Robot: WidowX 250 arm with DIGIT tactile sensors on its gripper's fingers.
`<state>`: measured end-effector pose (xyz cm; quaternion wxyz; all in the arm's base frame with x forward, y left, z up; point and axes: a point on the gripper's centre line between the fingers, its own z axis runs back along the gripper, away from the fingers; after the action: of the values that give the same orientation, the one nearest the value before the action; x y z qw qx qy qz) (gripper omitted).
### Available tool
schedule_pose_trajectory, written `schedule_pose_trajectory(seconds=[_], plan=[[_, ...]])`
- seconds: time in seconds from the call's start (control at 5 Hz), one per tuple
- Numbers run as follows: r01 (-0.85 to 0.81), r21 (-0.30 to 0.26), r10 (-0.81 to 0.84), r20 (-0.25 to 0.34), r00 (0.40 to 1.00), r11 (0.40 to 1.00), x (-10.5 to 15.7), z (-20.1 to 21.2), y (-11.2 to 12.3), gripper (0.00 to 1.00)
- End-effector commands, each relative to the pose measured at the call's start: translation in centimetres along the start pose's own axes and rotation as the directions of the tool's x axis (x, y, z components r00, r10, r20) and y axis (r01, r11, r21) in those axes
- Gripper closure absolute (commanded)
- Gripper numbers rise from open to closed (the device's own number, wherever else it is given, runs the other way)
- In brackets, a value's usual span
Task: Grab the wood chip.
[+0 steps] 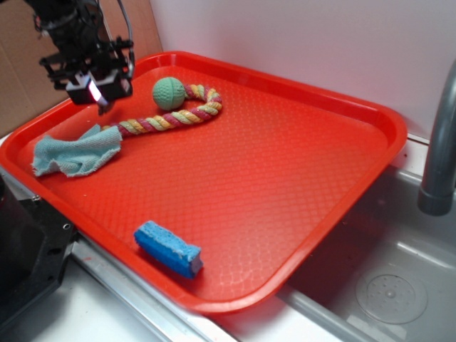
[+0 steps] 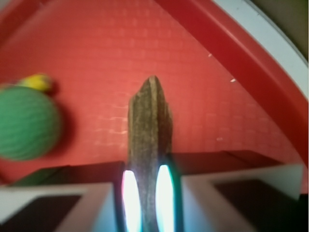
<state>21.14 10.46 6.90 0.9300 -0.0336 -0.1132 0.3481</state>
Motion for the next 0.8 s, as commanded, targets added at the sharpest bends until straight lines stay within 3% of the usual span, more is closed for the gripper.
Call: schedule_pose_trajectory(seconds=[0.0, 0.2, 0.4, 0.6], plan=[[0.12, -0.054, -0.118, 0.033, 0.992, 0.991, -1.2, 7.4, -4.3, 1.0], [0.286, -0.14, -0.299, -0.086, 0.95, 0.948, -4.2, 11.5, -7.7, 1.0], [0.391, -0.166, -0.414, -0.141, 0.899, 0.905, -7.4, 13.4, -10.1, 1.0], [0.439, -0.185, -0.465, -0.133, 0.875, 0.879, -10.3, 15.2, -10.4, 1.0]])
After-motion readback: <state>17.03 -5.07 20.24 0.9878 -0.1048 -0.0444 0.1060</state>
